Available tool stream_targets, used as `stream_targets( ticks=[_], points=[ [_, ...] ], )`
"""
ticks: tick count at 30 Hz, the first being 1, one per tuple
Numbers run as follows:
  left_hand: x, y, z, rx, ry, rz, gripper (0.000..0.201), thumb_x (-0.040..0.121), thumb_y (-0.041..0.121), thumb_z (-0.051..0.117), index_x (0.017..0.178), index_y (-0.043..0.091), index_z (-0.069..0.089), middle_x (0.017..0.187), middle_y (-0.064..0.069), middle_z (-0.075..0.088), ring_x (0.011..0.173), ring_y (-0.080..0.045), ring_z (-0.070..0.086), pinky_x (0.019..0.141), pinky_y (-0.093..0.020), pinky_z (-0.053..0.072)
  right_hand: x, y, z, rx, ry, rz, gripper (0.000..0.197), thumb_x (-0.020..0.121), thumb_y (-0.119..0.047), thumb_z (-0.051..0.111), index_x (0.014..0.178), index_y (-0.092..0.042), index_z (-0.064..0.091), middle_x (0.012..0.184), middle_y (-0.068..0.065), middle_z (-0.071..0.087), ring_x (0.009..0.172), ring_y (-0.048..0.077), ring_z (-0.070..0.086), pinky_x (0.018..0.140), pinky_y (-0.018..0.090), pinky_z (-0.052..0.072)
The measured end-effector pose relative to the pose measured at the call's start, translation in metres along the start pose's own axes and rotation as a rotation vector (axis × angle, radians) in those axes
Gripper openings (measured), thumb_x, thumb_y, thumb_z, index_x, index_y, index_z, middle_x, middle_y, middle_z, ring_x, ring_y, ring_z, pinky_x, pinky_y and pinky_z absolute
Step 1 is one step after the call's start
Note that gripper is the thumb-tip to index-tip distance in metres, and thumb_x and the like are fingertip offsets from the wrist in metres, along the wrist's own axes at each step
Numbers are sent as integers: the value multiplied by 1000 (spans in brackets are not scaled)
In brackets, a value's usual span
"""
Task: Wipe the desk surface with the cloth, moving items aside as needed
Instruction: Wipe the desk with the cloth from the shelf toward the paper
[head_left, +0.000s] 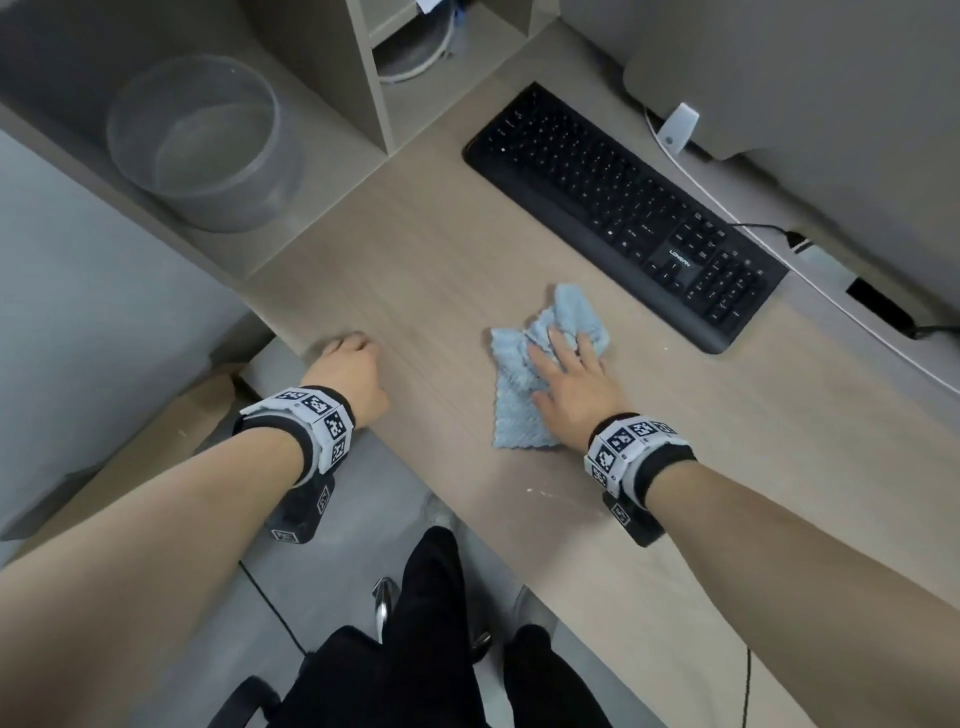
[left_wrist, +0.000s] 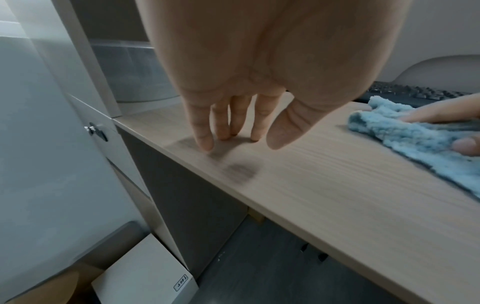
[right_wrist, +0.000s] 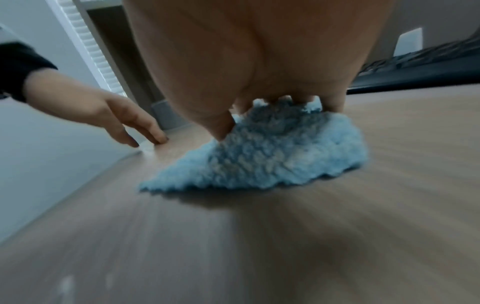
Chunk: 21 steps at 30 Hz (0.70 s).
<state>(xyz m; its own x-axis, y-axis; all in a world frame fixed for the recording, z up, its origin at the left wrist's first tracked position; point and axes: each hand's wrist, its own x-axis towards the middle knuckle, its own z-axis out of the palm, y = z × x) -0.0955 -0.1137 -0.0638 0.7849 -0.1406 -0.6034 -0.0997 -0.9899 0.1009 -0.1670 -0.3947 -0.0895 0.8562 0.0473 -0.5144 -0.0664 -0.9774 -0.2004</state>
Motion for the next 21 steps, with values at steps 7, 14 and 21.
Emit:
stream_targets(
  ticks=[7,14,21],
  points=[
    [-1,7,-5,135,-29,41,59,81,19,55,137,5,43,145,-14,39,135,-36,32,110,-41,34,0,66,-13,134,72,439,69,98,-43,42,156,-20,11,165,12,0,148,46,-1,119,56,16],
    [1,-4,-3,151,-29,86,61,79,18,55,138,6,43,151,-13,35,139,-36,29,111,-45,34,2,-26,3,-46,-17,-24,69,99,-29,43,157,-26,5,165,2,-10,150,36,-10,121,54,10],
    [2,-9,-6,121,-7,93,60,81,17,52,140,11,45,154,-9,34,141,-34,28,113,-44,32,-21,41,-1,94,39,334,67,101,-44,38,157,-22,7,165,8,-4,149,42,-4,121,53,10]
  ],
)
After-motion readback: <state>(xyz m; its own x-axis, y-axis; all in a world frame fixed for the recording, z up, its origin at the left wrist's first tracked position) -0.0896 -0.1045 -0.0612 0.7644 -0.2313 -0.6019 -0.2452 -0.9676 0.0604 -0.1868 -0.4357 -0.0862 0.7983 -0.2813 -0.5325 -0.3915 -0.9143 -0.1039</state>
